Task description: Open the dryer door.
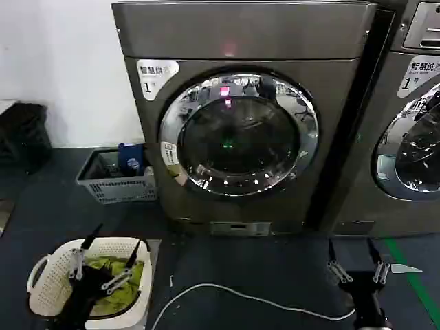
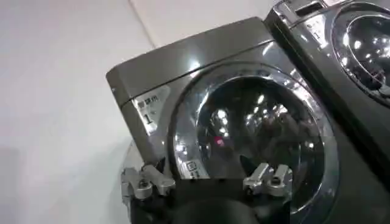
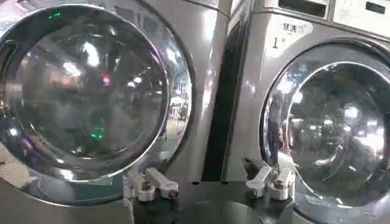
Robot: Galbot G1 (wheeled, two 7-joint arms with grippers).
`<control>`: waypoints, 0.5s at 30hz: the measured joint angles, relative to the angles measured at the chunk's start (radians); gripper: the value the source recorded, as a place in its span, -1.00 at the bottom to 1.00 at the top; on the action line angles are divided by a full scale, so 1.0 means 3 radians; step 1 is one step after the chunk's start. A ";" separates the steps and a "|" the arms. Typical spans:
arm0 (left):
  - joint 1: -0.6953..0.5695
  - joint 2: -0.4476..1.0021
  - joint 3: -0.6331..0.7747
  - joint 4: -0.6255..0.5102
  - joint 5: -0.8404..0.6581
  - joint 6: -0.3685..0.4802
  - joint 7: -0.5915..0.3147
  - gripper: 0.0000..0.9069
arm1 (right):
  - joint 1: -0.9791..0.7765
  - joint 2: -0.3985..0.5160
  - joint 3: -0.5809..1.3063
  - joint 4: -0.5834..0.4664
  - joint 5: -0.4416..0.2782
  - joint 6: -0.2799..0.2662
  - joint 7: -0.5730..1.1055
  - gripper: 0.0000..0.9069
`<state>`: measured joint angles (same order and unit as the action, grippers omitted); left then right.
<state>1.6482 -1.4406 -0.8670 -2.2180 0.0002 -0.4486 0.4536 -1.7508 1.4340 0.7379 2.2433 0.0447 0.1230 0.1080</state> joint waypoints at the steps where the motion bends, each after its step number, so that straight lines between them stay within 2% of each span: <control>1: -0.0001 0.0000 0.0000 0.0000 0.0000 0.0000 0.0000 1.00 | 0.0000 0.0000 0.0000 -0.0003 0.0000 0.0000 -0.0003 1.00; 7: -0.0004 0.0001 0.0000 0.0000 0.0000 -0.0001 0.0001 1.00 | 0.0013 -0.0006 -0.0012 -0.0010 -0.0002 0.0026 -0.0016 1.00; 15: -0.0004 0.0009 0.0002 0.0006 0.0000 -0.0002 0.0002 1.00 | 0.0090 -0.0095 -0.0034 0.0082 -0.0011 -0.0071 -0.0162 1.00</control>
<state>1.6470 -1.4379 -0.8663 -2.2162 0.0003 -0.4491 0.4541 -1.7238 1.4057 0.7277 2.2681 0.0416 0.1016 0.0593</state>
